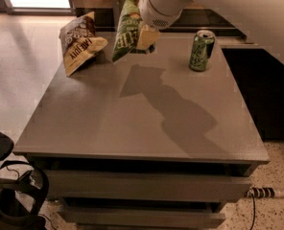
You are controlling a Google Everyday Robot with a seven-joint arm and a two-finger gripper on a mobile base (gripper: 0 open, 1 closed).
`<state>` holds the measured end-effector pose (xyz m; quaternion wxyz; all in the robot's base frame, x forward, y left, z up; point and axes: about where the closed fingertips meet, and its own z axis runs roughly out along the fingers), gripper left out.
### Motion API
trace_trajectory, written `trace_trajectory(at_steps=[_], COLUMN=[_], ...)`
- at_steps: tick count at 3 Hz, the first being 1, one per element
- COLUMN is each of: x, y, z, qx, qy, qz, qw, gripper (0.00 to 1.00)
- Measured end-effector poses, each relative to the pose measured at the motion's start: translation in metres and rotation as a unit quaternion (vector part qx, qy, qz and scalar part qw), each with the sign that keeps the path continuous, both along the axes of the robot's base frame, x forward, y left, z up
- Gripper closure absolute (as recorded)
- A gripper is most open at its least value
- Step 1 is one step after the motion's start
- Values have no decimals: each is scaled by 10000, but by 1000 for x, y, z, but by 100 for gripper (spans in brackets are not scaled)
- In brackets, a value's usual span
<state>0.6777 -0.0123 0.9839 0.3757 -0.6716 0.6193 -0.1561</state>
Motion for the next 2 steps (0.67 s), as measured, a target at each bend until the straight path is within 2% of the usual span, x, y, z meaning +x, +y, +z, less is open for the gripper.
trace_trajectory(at_steps=[1, 2], x=[46, 76], y=[15, 23], z=[-12, -20], qx=[-224, -380], qy=[-191, -337], qz=[-12, -31], qw=[9996, 9987], gripper=[100, 100])
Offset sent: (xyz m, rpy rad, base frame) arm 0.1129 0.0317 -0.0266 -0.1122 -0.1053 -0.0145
